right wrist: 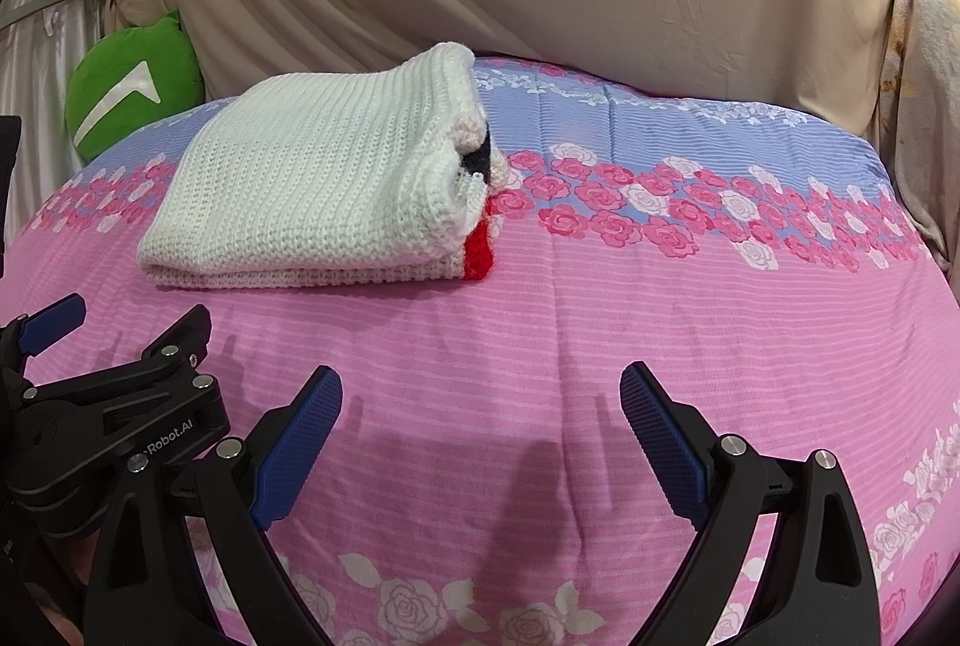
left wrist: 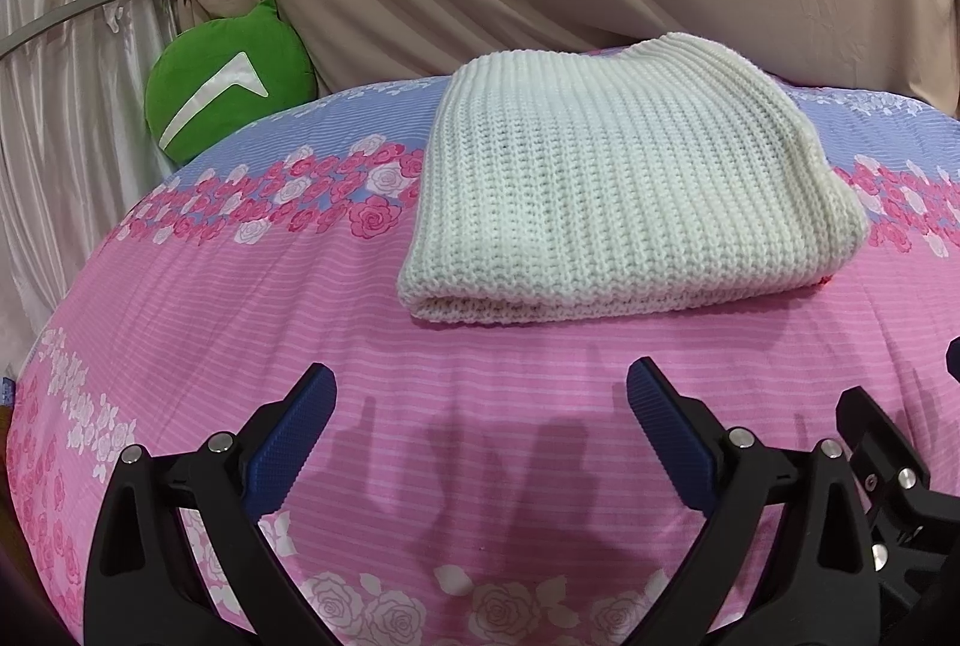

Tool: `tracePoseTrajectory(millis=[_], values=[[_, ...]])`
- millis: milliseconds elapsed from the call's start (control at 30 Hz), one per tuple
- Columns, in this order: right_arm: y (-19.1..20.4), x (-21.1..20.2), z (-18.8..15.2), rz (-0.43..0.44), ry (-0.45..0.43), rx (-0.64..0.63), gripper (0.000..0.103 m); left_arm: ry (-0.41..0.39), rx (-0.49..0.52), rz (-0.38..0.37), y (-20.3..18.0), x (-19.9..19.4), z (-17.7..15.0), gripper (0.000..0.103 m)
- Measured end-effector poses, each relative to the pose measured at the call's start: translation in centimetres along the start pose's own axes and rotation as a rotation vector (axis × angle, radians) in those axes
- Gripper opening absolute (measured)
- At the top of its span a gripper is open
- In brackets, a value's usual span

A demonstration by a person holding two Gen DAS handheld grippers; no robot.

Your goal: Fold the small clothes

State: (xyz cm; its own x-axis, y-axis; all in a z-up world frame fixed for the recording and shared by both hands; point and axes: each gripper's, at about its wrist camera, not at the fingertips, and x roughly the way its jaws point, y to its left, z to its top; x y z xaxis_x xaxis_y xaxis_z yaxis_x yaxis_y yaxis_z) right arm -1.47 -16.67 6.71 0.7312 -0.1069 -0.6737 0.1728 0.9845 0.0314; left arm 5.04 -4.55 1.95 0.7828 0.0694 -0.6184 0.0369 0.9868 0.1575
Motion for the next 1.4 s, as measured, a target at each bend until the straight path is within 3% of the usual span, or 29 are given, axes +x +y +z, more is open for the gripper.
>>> tracePoseTrajectory(millis=[1167,1400], values=[[0.0,-0.1,0.1,-0.005,-0.008,0.006,0.092,-0.027,-0.003,-0.010,-0.1,-0.6,0.0,0.096],[-0.1,-1.0,0.7,0.001,-0.018,0.018,0.092,0.085,-0.028,-0.075,0.8,-0.2,0.5,0.097]])
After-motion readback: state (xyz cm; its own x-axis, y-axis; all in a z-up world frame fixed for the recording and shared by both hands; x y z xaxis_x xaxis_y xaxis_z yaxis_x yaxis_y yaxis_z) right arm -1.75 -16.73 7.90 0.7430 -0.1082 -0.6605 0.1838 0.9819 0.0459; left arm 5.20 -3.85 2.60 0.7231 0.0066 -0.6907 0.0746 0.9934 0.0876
